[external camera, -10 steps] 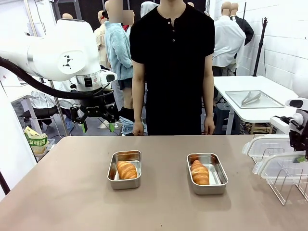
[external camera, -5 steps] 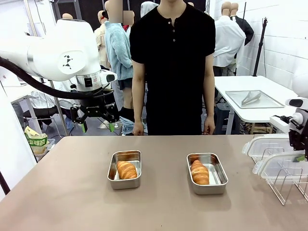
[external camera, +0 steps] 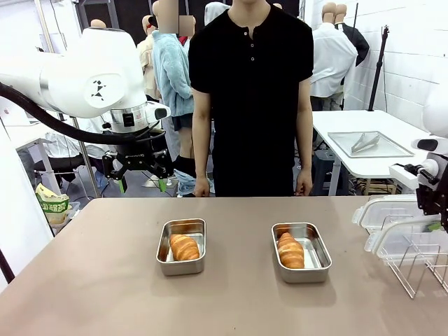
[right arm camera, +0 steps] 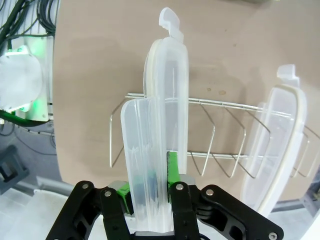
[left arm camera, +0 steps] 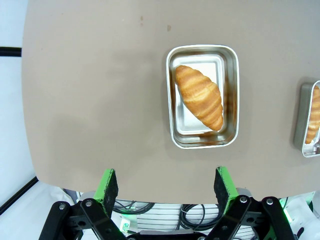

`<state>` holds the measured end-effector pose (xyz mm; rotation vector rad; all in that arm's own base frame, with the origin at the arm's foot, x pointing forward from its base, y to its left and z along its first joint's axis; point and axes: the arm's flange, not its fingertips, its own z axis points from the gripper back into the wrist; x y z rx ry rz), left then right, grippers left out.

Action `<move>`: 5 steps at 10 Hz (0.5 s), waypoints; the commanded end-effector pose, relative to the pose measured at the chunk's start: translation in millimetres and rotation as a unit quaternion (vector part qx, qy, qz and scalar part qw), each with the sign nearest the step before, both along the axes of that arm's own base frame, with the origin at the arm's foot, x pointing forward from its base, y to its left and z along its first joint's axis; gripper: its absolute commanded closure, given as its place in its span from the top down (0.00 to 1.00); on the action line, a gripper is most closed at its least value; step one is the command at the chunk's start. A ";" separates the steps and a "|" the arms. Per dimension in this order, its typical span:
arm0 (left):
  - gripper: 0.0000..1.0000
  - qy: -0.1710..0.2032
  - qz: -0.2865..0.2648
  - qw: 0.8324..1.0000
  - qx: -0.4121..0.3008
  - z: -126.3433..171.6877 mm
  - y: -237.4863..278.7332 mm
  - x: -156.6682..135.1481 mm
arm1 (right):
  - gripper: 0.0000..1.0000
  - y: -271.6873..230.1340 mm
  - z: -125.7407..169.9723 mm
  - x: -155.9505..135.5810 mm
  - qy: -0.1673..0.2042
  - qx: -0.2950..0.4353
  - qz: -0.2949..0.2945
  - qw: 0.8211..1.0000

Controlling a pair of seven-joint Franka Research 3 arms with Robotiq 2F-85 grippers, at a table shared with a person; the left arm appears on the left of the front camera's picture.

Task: Place the bread in airtight containers.
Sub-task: Pick up one Airtight Container lid and hand it to the human.

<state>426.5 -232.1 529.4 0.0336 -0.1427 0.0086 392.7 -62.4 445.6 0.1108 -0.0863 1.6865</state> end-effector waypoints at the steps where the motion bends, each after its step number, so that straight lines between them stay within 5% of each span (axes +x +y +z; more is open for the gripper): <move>1: 1.00 -0.001 0.001 1.000 -0.002 1.4 1.8 -0.4 | 0.00 3.8 14.8 -14.4 0.020 0.011 0.000 1.000; 5: 1.00 -0.001 0.001 1.000 -0.002 1.4 1.8 -0.4 | 0.00 5.0 56.6 -14.7 0.018 0.002 -0.001 1.000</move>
